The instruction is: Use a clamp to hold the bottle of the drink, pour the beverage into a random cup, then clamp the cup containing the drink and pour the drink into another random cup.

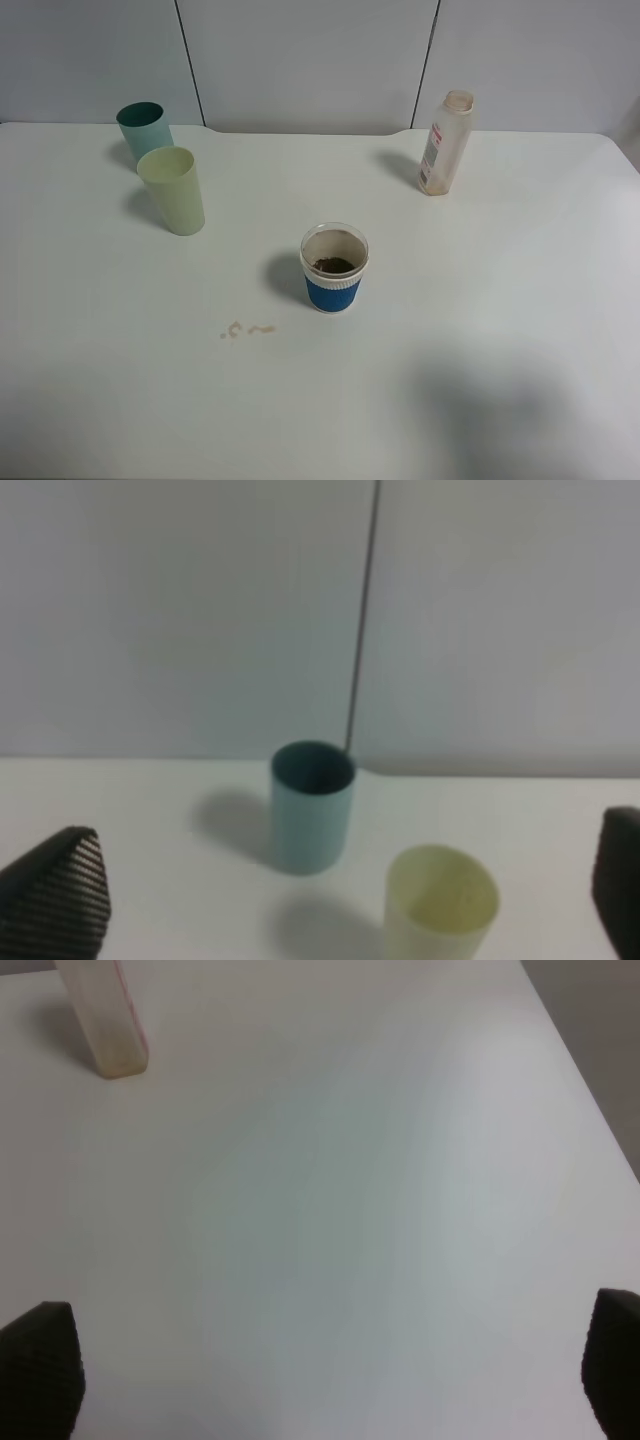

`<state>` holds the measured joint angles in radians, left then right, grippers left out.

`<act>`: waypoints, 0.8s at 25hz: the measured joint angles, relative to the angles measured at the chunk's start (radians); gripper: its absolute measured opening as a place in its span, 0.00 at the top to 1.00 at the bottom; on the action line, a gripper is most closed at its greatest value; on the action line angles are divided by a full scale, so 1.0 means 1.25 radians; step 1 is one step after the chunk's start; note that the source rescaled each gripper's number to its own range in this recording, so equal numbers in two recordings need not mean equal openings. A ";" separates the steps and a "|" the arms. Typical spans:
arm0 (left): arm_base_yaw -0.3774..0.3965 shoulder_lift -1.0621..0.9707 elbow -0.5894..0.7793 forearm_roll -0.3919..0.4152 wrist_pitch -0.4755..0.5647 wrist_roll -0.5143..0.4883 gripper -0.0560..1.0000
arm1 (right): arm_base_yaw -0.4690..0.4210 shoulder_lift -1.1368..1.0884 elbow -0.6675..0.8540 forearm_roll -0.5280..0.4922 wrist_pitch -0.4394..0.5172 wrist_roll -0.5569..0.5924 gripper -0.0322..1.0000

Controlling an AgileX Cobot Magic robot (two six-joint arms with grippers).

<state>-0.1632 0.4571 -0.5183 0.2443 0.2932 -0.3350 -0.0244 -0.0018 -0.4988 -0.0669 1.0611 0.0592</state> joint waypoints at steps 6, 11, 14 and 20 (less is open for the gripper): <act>0.000 -0.075 -0.085 0.026 0.213 0.003 0.06 | 0.000 0.000 0.000 0.000 0.000 0.000 0.00; 0.000 -0.128 -0.121 0.030 0.395 0.005 0.06 | 0.000 0.000 0.000 0.000 0.000 0.000 0.00; 0.000 -0.159 -0.121 0.030 0.472 0.012 0.06 | 0.000 0.000 0.000 0.000 0.000 0.000 0.00; 0.000 -0.206 -0.121 0.032 0.599 0.012 0.06 | 0.000 0.000 0.000 0.000 0.000 0.000 0.00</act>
<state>-0.1632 0.1992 -0.6694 0.2846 1.0414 -0.3196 -0.0244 -0.0018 -0.4988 -0.0669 1.0611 0.0592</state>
